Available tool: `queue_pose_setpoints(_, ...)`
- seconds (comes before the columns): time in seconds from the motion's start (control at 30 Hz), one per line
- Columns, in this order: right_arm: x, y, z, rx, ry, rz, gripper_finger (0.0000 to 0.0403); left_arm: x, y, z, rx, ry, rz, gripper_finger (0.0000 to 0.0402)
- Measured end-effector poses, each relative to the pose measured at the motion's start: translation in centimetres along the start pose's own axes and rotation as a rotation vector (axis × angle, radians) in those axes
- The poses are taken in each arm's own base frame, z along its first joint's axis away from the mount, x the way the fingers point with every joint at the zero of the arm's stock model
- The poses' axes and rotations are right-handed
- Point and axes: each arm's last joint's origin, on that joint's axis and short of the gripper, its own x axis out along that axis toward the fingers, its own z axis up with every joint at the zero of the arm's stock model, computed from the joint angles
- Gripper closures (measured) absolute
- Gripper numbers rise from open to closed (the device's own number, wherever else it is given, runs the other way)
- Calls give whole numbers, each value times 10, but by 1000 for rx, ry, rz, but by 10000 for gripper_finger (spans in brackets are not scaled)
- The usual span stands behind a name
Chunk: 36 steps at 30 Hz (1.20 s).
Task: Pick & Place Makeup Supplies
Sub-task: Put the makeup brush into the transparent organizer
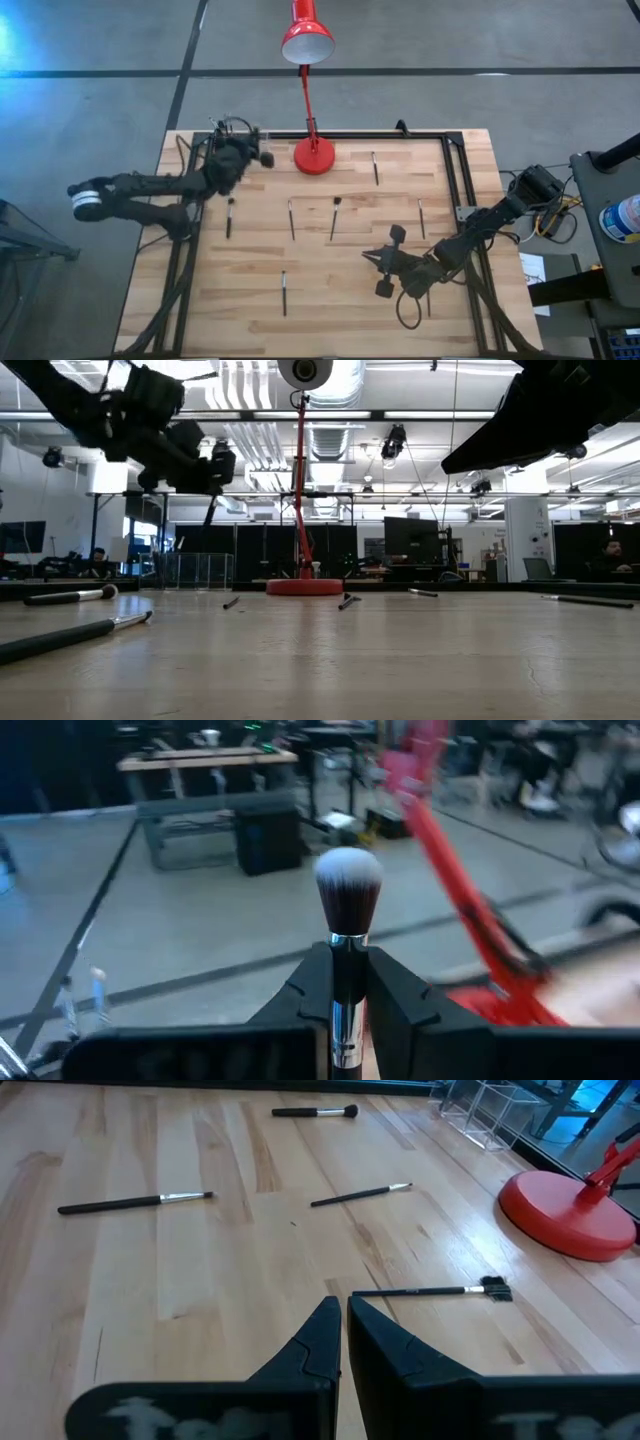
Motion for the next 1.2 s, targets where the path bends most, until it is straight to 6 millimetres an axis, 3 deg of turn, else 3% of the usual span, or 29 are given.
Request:
queue_pose_setpoints(0.17, 0, -1, -2, 15, 3, -2, 385, 28, 33, 3, -43, -31, 107, 370)
queue_pose_setpoints(0.33, 0, -1, -3, 20, 6, -4, 385, 48, 53, 0, -27, -46, 165, 370)
queue_pose_setpoints(0.53, 0, -2, -3, 27, 4, -7, 385, 66, 61, -11, 10, -68, 216, 370)
queue_pose_setpoints(0.8, 0, -1, -3, 49, -1, -8, 385, 89, 65, -34, 57, 26, 265, 369)
queue_pose_setpoints(1.2, 0, -1, -2, 57, -7, -5, 385, 93, 66, -41, -53, 41, 321, 360)
